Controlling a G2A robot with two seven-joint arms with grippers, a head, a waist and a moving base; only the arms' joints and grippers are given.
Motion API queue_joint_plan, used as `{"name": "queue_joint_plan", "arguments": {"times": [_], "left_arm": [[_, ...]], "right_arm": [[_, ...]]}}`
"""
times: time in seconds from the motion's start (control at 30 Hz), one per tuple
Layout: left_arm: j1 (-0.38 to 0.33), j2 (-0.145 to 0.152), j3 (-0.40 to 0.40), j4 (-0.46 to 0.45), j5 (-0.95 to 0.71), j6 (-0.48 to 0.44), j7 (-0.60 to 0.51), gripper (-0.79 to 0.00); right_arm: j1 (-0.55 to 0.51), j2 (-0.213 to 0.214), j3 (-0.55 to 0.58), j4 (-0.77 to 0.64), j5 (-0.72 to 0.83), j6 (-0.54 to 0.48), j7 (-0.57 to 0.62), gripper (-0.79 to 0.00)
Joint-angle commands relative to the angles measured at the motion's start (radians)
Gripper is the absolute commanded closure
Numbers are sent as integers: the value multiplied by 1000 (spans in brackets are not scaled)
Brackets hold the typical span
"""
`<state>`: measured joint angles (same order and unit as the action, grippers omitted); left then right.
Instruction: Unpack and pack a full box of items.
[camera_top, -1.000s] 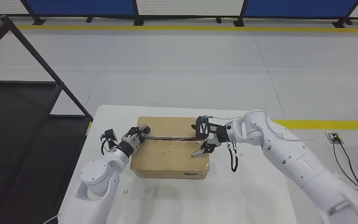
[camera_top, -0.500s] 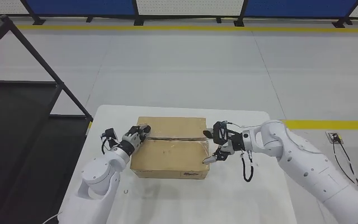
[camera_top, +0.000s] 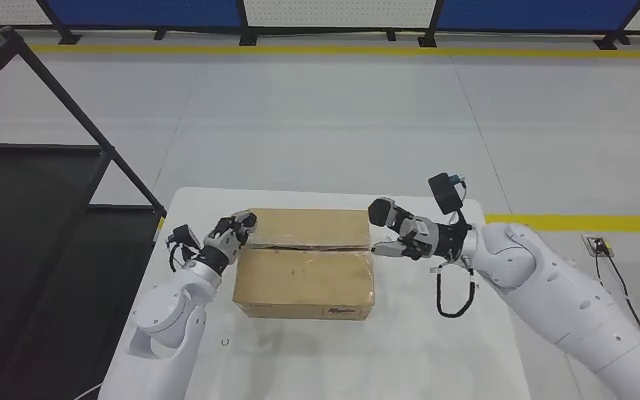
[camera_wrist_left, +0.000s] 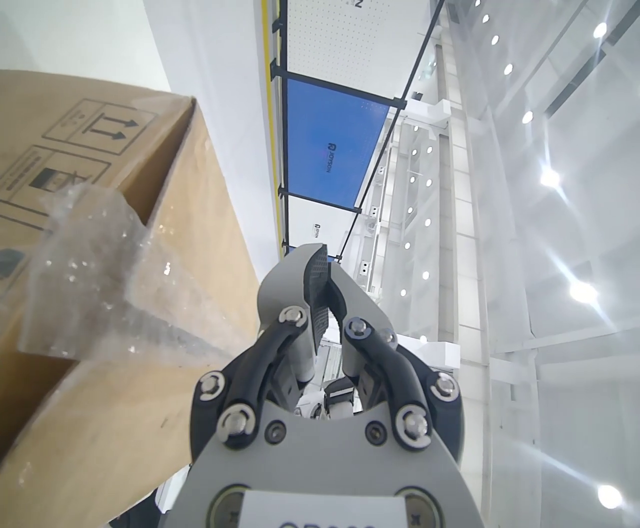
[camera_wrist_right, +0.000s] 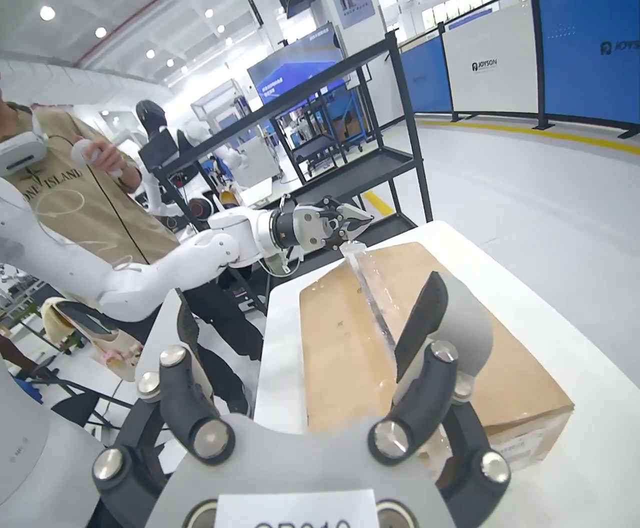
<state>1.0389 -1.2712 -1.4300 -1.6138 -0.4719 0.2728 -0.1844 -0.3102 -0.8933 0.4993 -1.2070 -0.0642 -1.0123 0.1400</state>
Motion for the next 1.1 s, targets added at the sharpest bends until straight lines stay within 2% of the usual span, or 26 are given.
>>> {"name": "queue_joint_plan", "arguments": {"times": [0.0, 0.13, 0.2, 0.27, 0.43, 0.53, 0.63, 0.77, 0.9, 1.07], "left_arm": [[0, 0, 1, 1, 1, 1, 0, 0], [0, 0, 1, 1, 1, 1, 0, 0], [0, 0, 1, 1, 1, 1, 0, 0], [11, 0, 1, -4, 4, -14, 5, 0], [41, -4, -3, -22, 2, -143, 18, 0], [62, -4, -15, -30, 14, -228, 22, 0], [76, -6, -22, -32, 16, -284, 26, 0], [80, -7, -26, -33, 12, -313, 26, 0], [76, -8, -26, -34, 13, -314, 26, 0], [76, -10, -27, -35, 15, -321, 30, 0]], "right_arm": [[0, 0, 0, 0, -45, 0, -5, -785], [-4, 0, 1, -2, -46, 5, -5, -785], [-17, -5, -3, -23, -51, 57, 24, -785], [-16, -17, -13, -37, 10, 146, 74, -785], [25, -66, -56, -8, 293, 374, 328, -785], [54, -98, -70, 55, 461, 448, 506, -785], [76, -130, -83, 125, 566, 483, 662, -785], [89, -169, -90, 214, 621, 504, 730, -785], [98, -207, -98, 284, 608, 546, 709, -785], [102, -251, -102, 342, 622, 543, 741, -785]]}}
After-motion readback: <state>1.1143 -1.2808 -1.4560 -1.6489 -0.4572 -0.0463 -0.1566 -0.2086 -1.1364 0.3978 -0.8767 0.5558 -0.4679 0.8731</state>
